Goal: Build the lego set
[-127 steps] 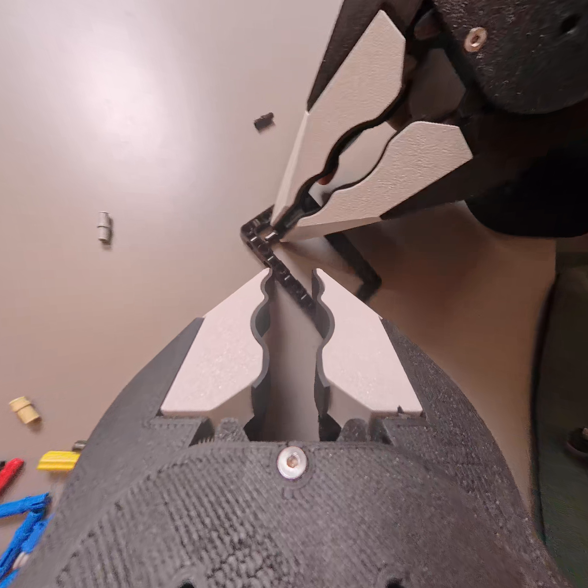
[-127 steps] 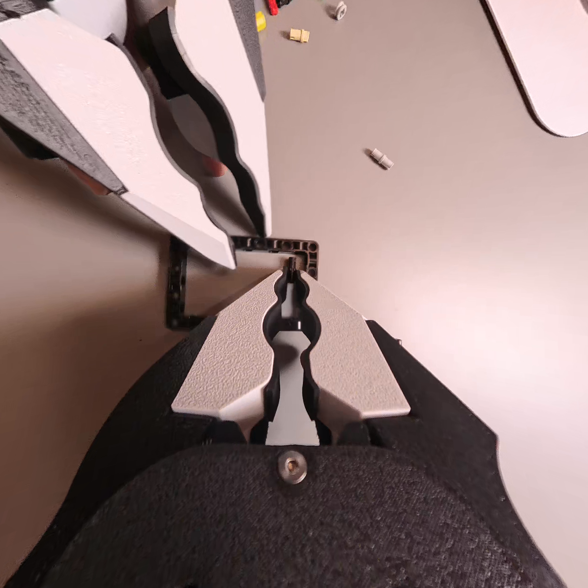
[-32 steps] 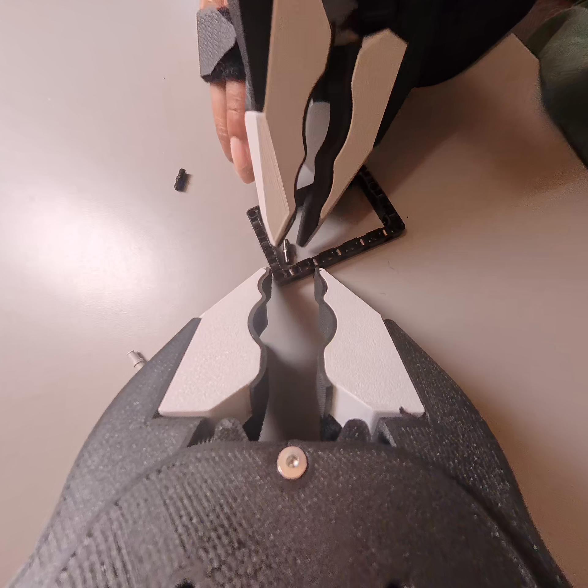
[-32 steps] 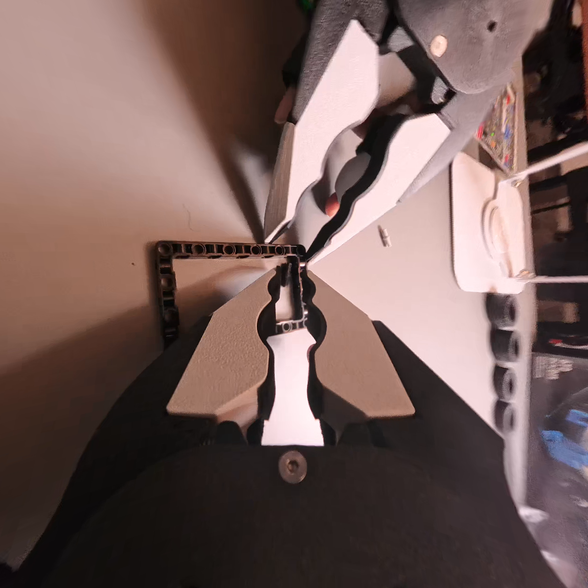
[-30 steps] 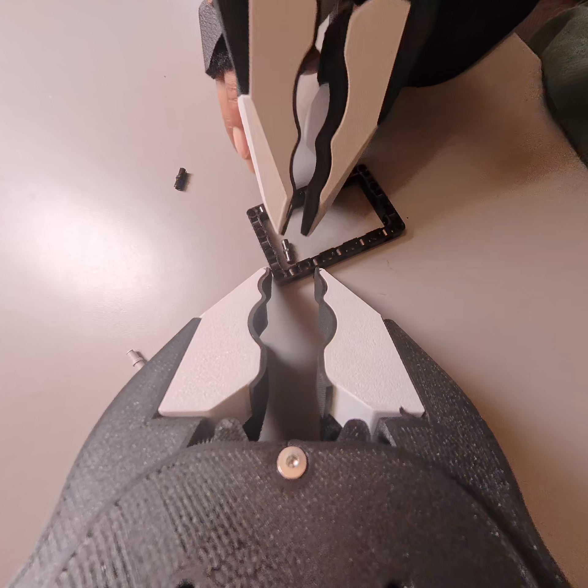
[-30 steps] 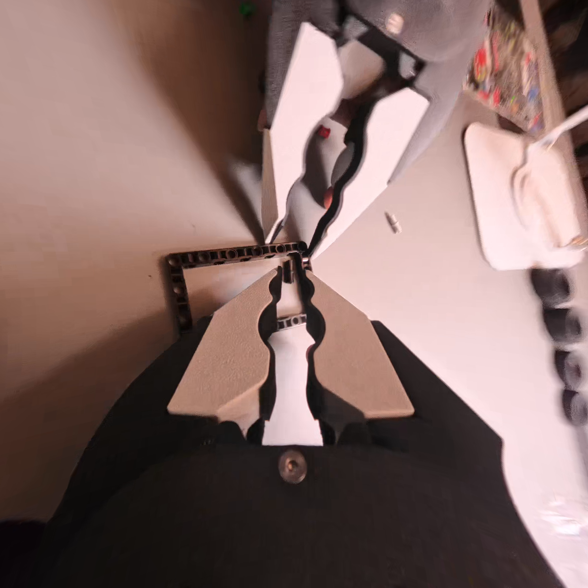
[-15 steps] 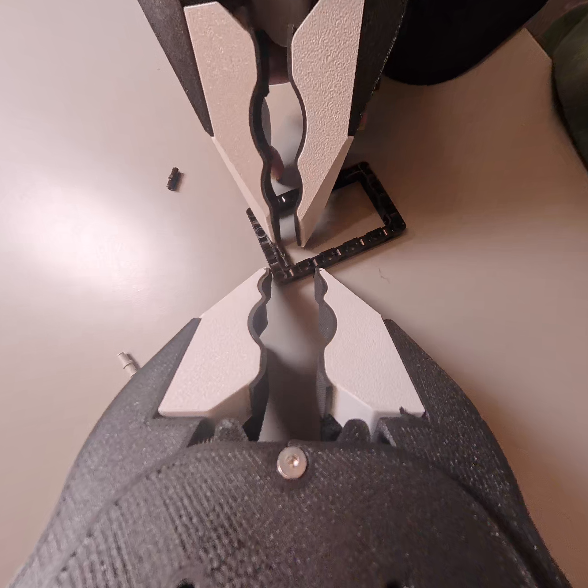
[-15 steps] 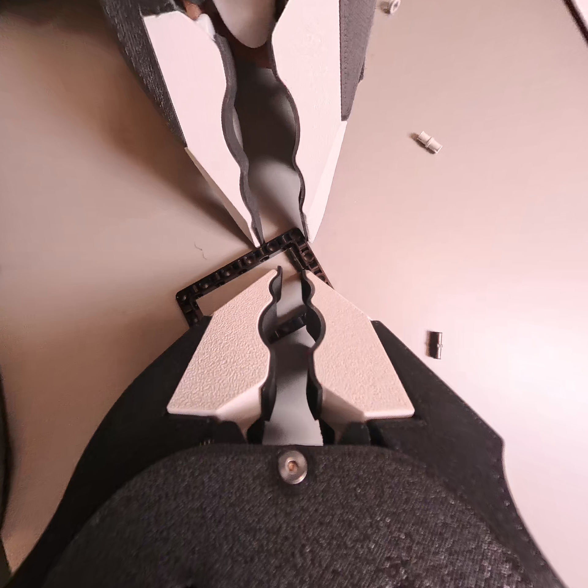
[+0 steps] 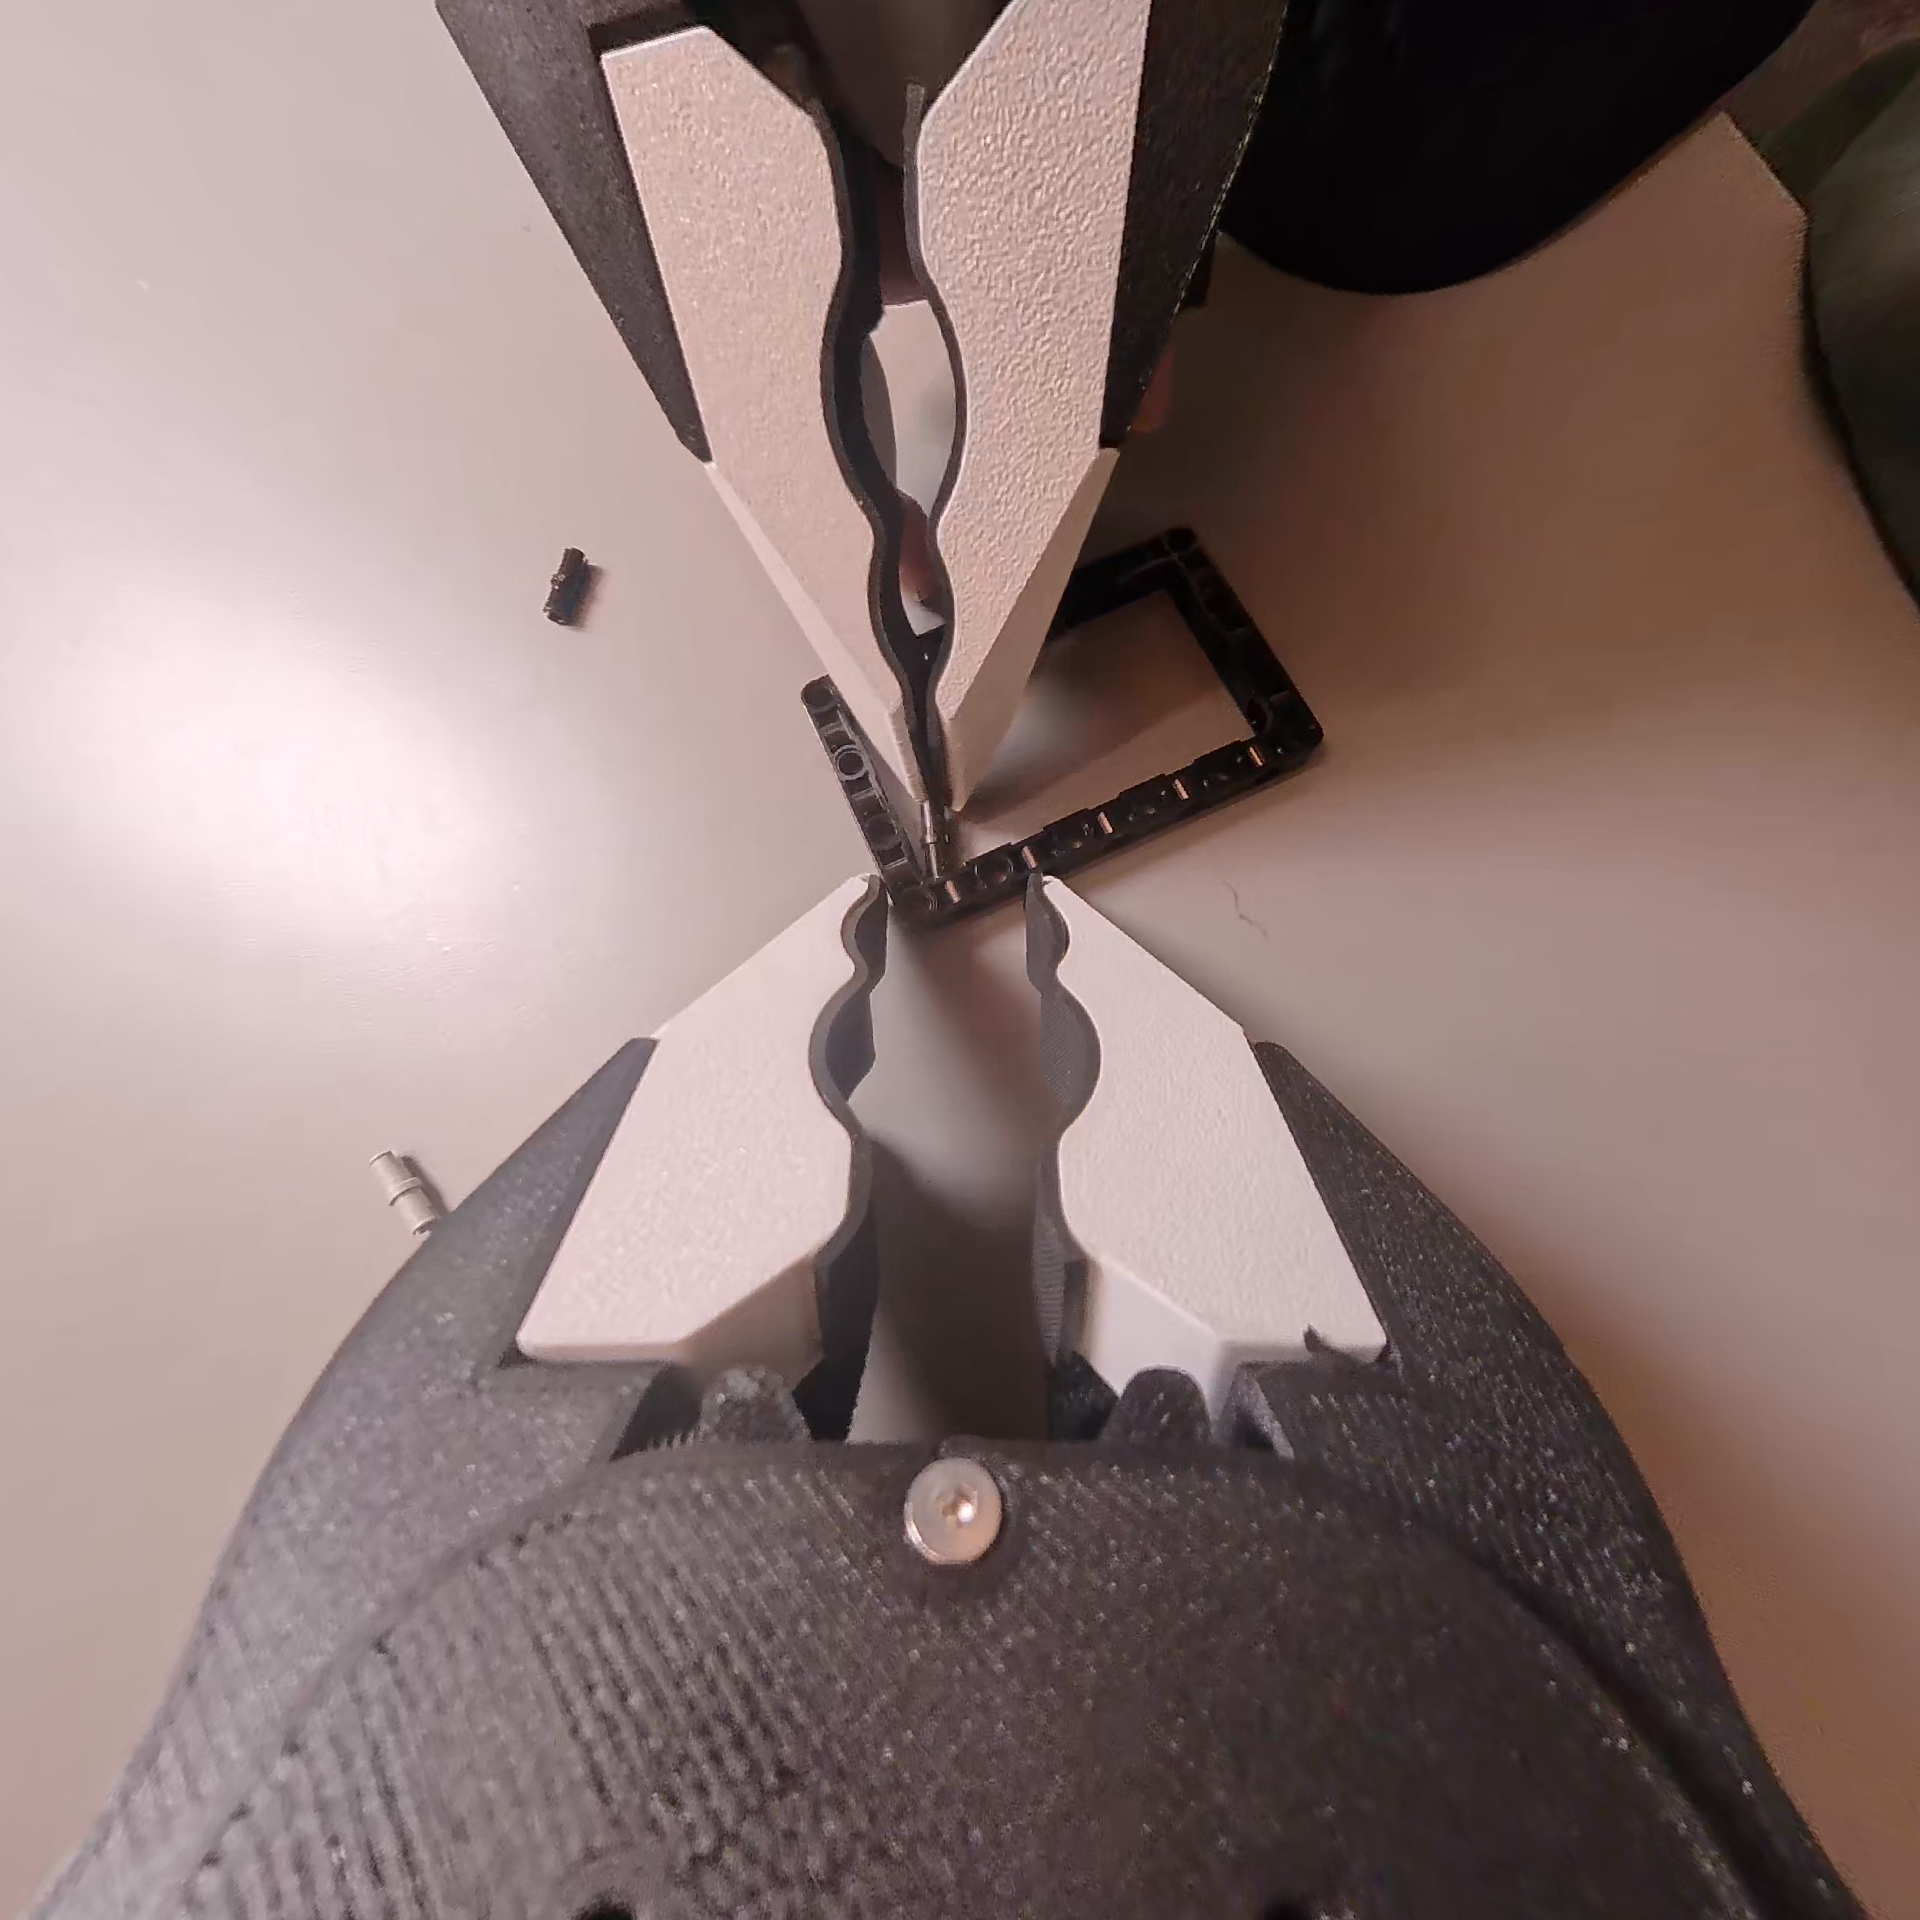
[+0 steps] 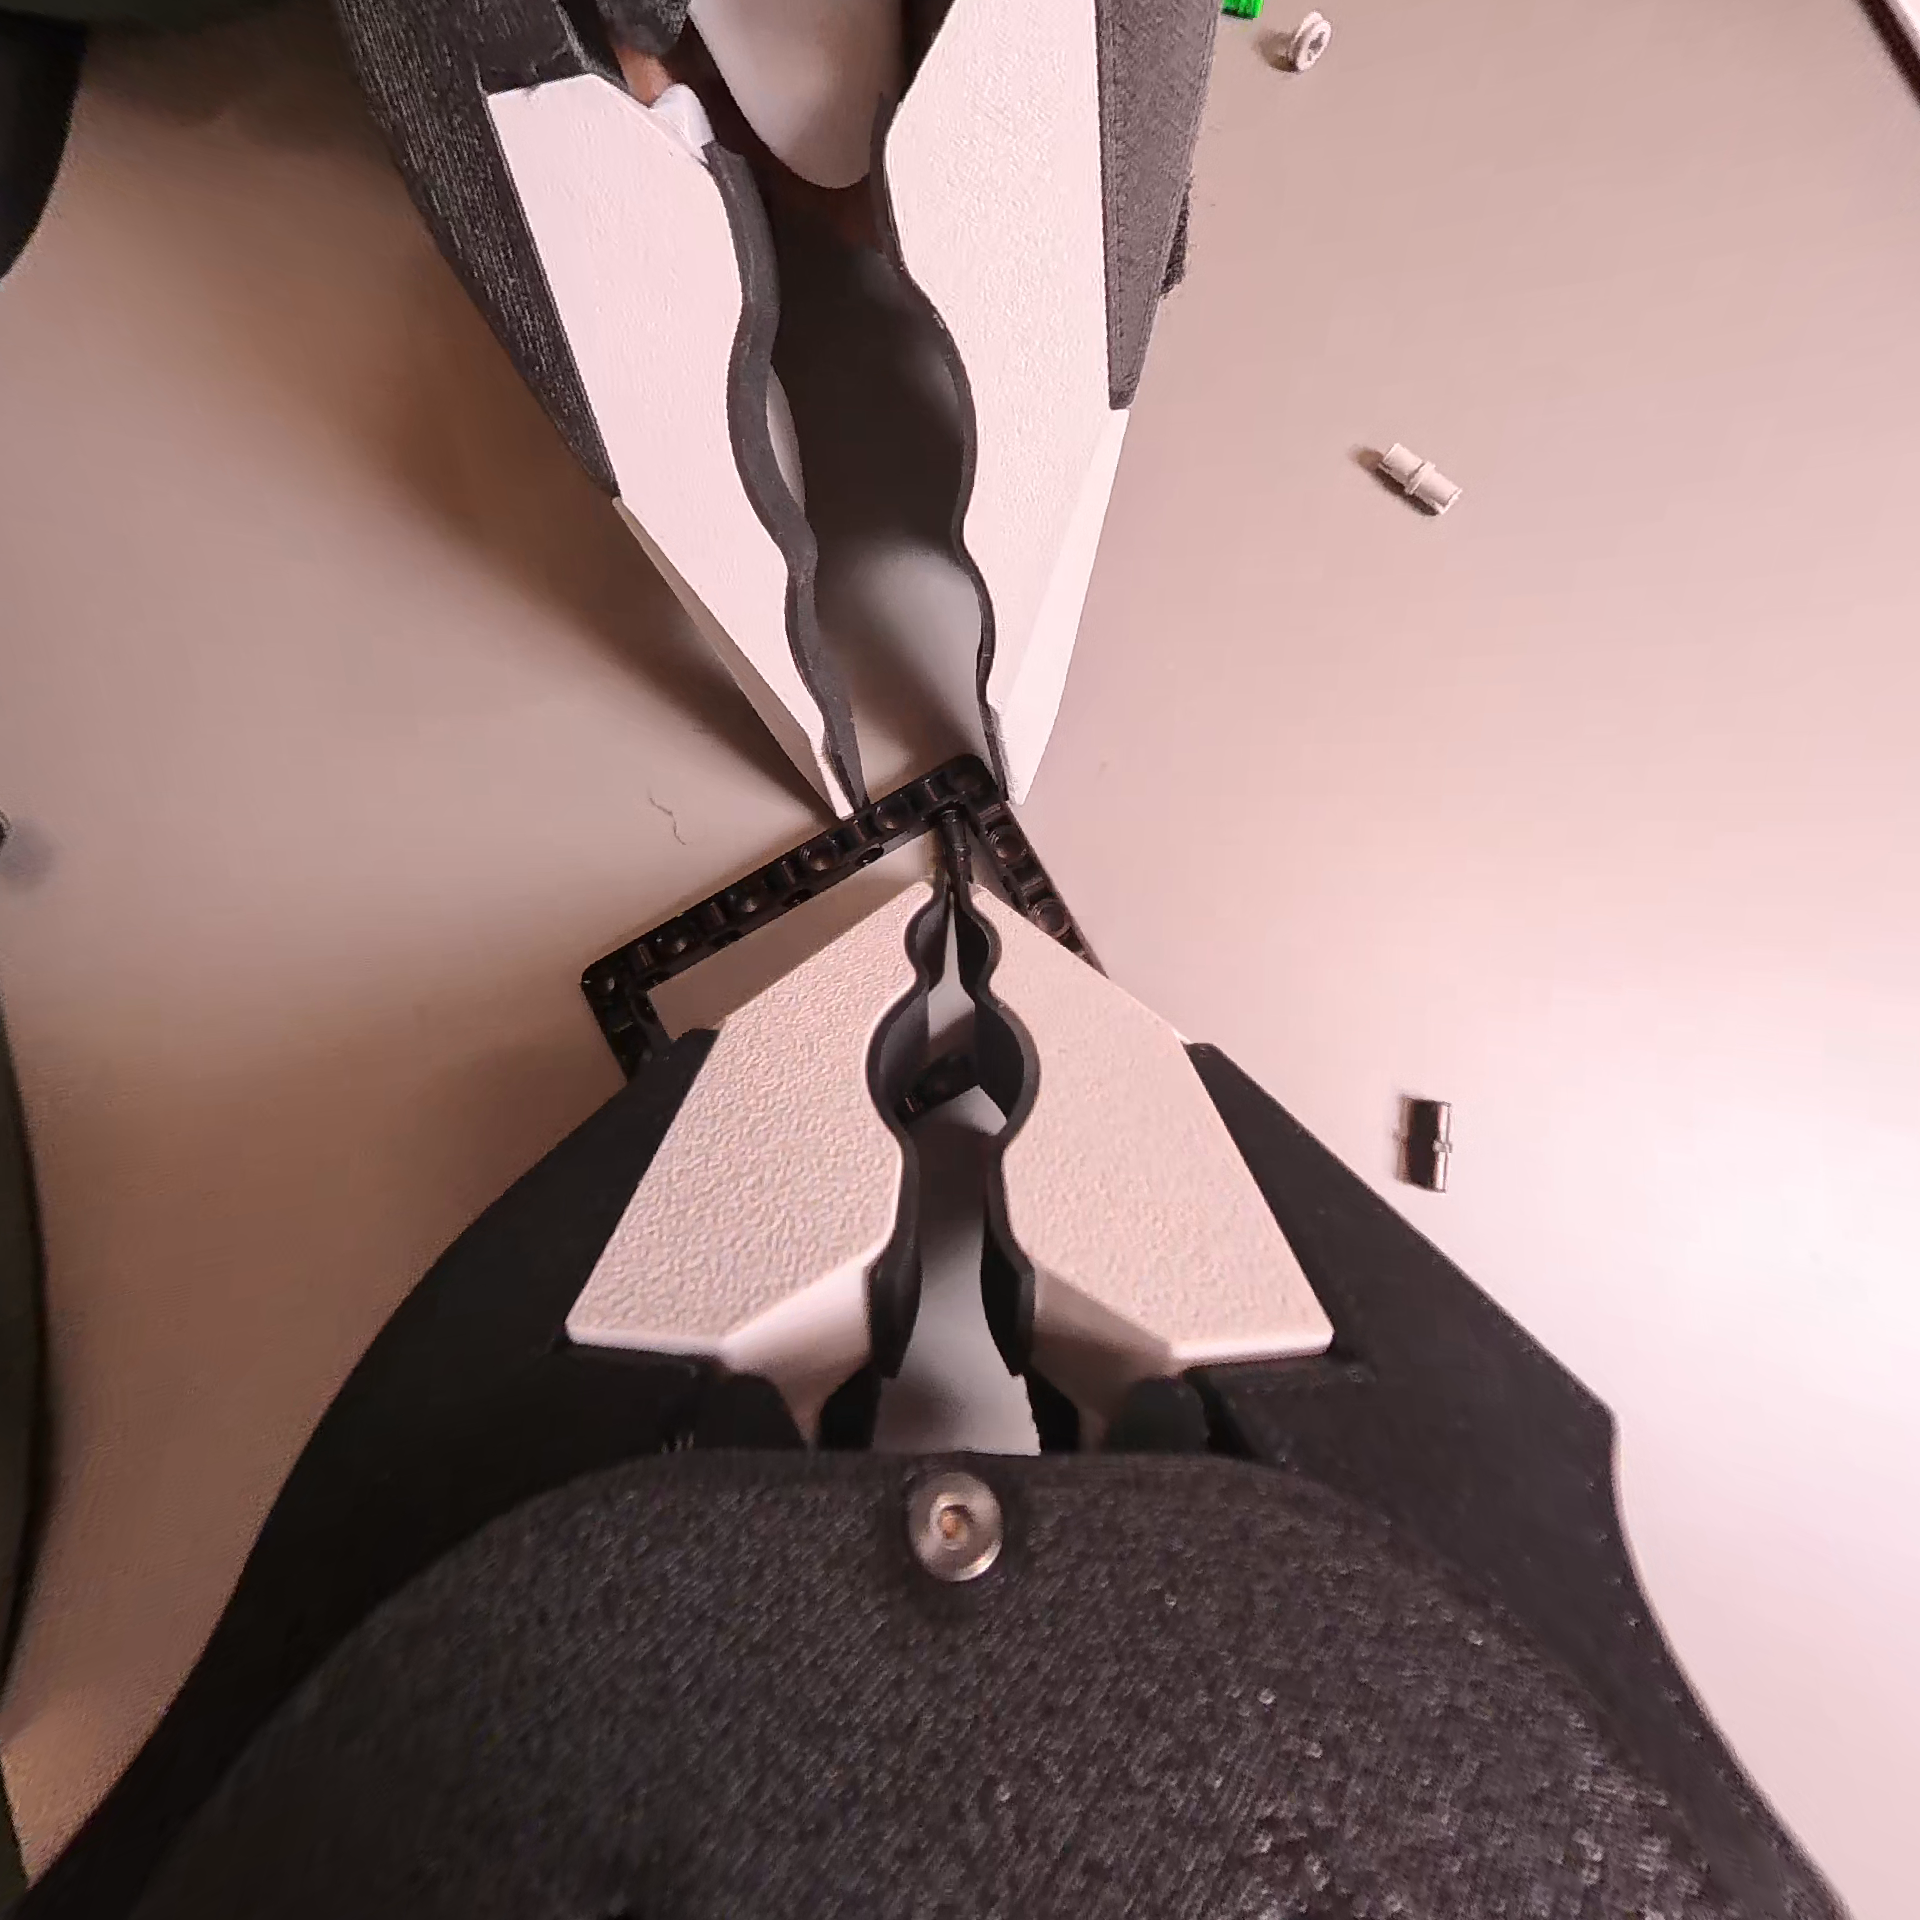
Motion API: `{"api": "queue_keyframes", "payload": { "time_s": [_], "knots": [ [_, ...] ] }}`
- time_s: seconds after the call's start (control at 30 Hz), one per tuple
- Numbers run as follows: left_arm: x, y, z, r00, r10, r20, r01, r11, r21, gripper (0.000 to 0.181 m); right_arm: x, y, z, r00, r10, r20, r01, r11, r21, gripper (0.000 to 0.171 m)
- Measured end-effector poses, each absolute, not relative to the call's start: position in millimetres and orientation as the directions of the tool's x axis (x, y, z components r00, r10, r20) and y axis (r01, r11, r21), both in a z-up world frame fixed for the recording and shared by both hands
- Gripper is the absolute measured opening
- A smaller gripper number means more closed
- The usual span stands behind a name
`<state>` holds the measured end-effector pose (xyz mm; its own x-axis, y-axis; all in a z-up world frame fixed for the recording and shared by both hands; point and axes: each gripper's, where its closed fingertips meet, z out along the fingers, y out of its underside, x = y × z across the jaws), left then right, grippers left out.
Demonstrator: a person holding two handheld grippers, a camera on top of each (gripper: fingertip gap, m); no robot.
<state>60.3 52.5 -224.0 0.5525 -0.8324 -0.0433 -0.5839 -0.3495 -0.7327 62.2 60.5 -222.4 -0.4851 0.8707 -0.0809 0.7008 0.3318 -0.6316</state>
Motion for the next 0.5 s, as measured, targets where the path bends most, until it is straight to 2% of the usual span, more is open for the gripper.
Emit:
{"api": "queue_keyframes", "payload": {
  "time_s": [0.5],
  "knots": [
    [61.3,52.0,-224.0,0.548,-0.836,-0.039,-0.584,-0.348,-0.734,0.025,61.0,63.7,-224.9,-0.531,0.843,0.085,0.639,0.464,-0.613,0.0]
  ]
}}
